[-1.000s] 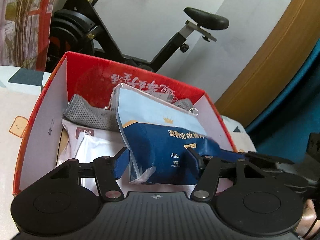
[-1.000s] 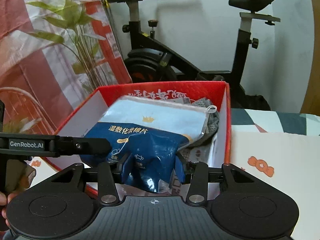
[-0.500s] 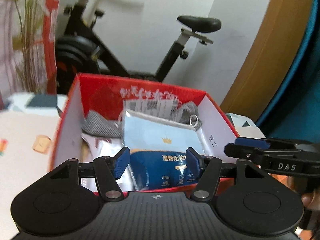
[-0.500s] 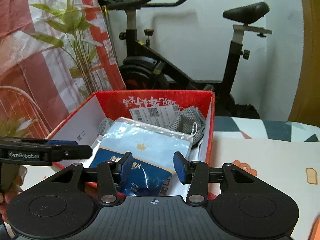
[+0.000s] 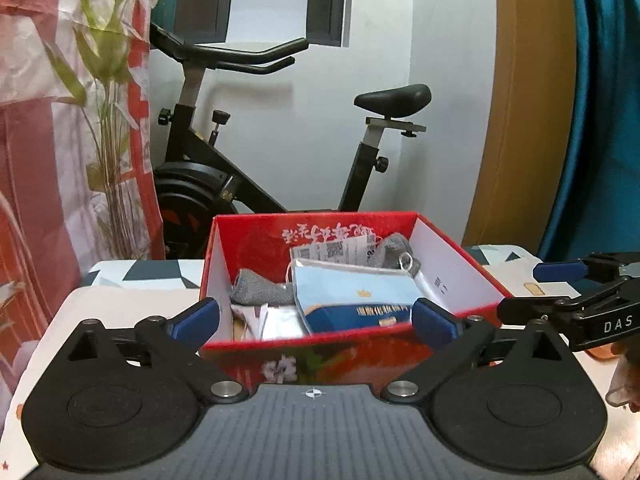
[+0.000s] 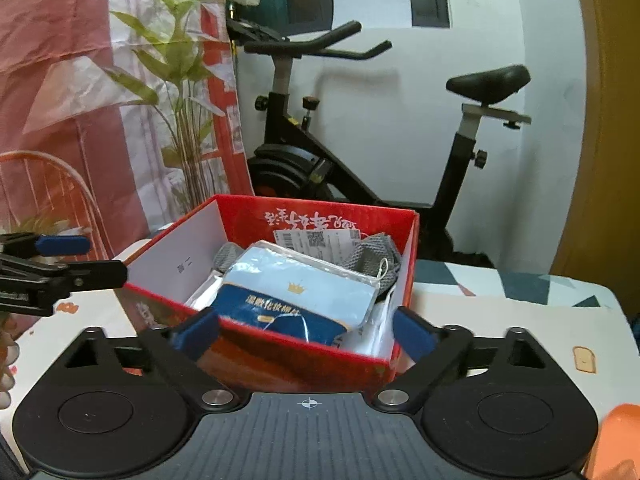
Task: Organize soft objects
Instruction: 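Move both tools down to the black eye mask in front of the box, then close the left tool on the black eye mask while the right tool grips its strap, then lift the eye mask with both tools and carry it over the red box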
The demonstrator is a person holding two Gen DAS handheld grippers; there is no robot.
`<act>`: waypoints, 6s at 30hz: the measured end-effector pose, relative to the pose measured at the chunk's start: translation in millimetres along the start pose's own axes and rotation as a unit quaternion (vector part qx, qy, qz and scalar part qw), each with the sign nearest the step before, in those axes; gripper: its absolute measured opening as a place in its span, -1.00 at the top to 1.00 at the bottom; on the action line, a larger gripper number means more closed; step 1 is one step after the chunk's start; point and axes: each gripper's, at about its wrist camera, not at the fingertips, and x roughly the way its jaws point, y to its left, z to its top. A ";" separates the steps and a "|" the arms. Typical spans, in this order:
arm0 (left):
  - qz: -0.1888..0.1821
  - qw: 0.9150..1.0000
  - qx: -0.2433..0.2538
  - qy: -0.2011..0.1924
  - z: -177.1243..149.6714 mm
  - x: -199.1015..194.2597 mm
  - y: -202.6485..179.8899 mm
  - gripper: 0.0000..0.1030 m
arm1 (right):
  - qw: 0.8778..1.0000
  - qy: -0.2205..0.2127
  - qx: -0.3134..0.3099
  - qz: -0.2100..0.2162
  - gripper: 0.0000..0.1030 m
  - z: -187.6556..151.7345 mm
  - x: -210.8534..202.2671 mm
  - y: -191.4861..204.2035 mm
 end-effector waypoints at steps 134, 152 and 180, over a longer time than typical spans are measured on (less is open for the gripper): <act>-0.024 0.990 -0.081 0.114 -153.2 4.5 24.3 -0.42 | 0.998 0.052 0.020 -0.001 -0.34 -163.9 6.4 52.8; -0.024 0.990 -0.081 0.114 -152.4 4.9 23.4 -0.44 | 0.997 0.076 0.011 0.016 -0.46 -165.3 18.1 61.2; -0.023 0.991 -0.089 0.101 -139.5 -22.4 15.5 0.41 | 0.997 0.019 0.037 0.063 0.47 -151.1 -15.5 62.6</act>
